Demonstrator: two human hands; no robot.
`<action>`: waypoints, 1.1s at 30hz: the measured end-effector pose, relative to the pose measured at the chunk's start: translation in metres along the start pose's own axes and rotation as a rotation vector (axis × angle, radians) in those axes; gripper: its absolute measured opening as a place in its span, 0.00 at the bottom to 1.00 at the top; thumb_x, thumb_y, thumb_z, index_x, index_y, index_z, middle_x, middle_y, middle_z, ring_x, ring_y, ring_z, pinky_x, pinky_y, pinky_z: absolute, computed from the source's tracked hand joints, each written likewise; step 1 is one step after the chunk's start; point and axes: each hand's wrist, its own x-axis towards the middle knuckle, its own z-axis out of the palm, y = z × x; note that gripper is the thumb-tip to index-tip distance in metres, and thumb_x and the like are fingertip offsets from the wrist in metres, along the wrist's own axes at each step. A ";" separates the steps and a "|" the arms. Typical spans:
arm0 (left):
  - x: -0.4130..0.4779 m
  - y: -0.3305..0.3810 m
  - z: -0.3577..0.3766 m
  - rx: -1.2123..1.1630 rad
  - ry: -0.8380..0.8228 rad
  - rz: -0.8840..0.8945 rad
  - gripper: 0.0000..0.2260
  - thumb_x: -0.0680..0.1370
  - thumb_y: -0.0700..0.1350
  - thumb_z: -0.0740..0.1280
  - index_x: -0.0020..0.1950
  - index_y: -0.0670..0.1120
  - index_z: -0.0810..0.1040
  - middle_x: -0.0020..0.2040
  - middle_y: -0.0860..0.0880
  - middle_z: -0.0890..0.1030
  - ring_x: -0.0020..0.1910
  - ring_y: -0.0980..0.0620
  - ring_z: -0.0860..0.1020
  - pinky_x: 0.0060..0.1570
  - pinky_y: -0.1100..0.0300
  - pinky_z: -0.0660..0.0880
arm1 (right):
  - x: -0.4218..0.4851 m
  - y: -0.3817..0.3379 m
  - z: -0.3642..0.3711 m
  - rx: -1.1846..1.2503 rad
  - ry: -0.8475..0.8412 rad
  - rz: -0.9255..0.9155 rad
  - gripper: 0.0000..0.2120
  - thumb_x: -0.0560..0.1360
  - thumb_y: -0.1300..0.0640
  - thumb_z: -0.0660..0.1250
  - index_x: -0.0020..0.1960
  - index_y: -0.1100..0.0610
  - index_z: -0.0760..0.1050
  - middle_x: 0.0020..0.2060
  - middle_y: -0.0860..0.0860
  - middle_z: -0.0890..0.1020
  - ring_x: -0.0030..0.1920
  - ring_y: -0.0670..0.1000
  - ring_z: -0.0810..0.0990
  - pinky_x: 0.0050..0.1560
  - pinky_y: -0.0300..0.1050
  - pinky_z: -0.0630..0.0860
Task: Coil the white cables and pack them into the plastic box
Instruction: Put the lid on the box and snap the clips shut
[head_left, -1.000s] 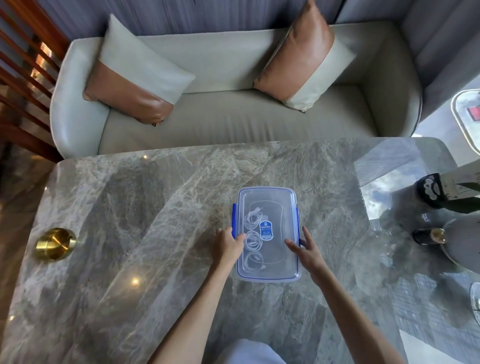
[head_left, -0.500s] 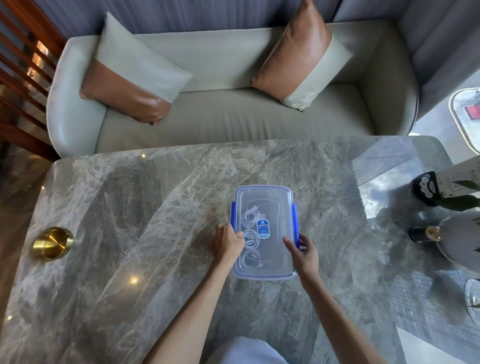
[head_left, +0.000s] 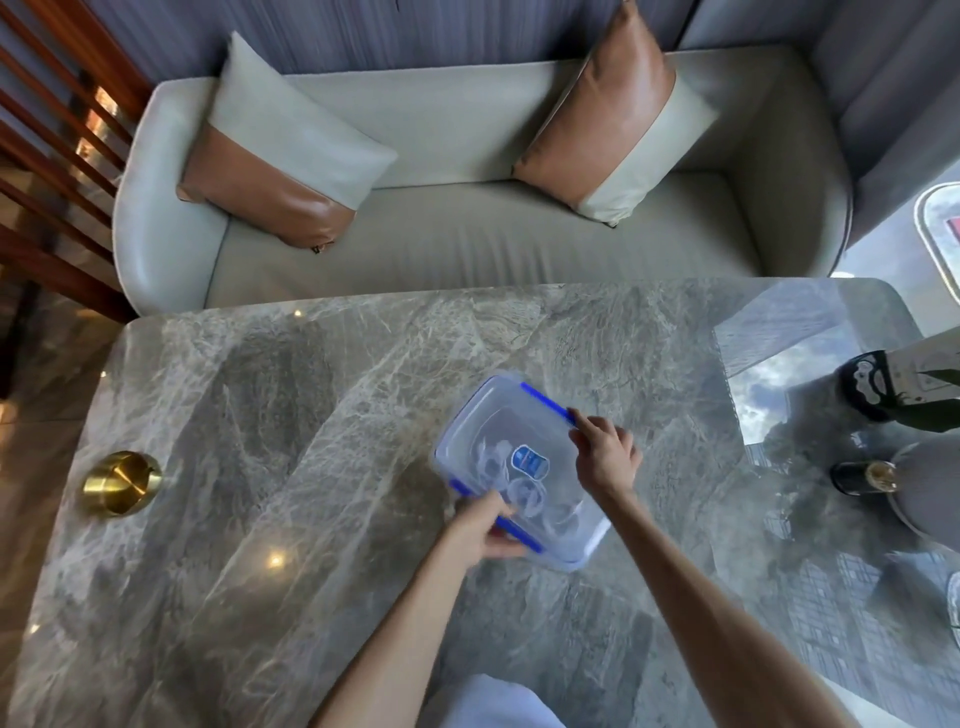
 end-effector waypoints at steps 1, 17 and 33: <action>-0.007 -0.011 0.008 -0.059 -0.046 -0.064 0.10 0.78 0.38 0.64 0.58 0.37 0.72 0.41 0.39 0.78 0.37 0.42 0.80 0.34 0.44 0.83 | 0.011 -0.006 -0.004 -0.082 -0.042 -0.099 0.18 0.82 0.51 0.59 0.71 0.40 0.71 0.66 0.46 0.77 0.65 0.57 0.69 0.67 0.54 0.62; 0.015 0.027 -0.050 0.591 0.421 0.509 0.25 0.77 0.43 0.67 0.72 0.42 0.64 0.67 0.40 0.73 0.65 0.41 0.74 0.65 0.49 0.71 | -0.043 0.036 -0.002 0.688 -0.056 0.296 0.11 0.82 0.52 0.59 0.56 0.56 0.78 0.45 0.53 0.84 0.48 0.56 0.82 0.47 0.48 0.76; 0.034 -0.032 -0.030 1.342 0.535 0.858 0.32 0.81 0.62 0.52 0.79 0.55 0.39 0.79 0.47 0.36 0.77 0.44 0.32 0.78 0.45 0.45 | -0.074 0.032 0.016 -0.367 -0.005 -0.219 0.33 0.78 0.39 0.54 0.80 0.48 0.54 0.80 0.55 0.55 0.80 0.65 0.50 0.76 0.58 0.61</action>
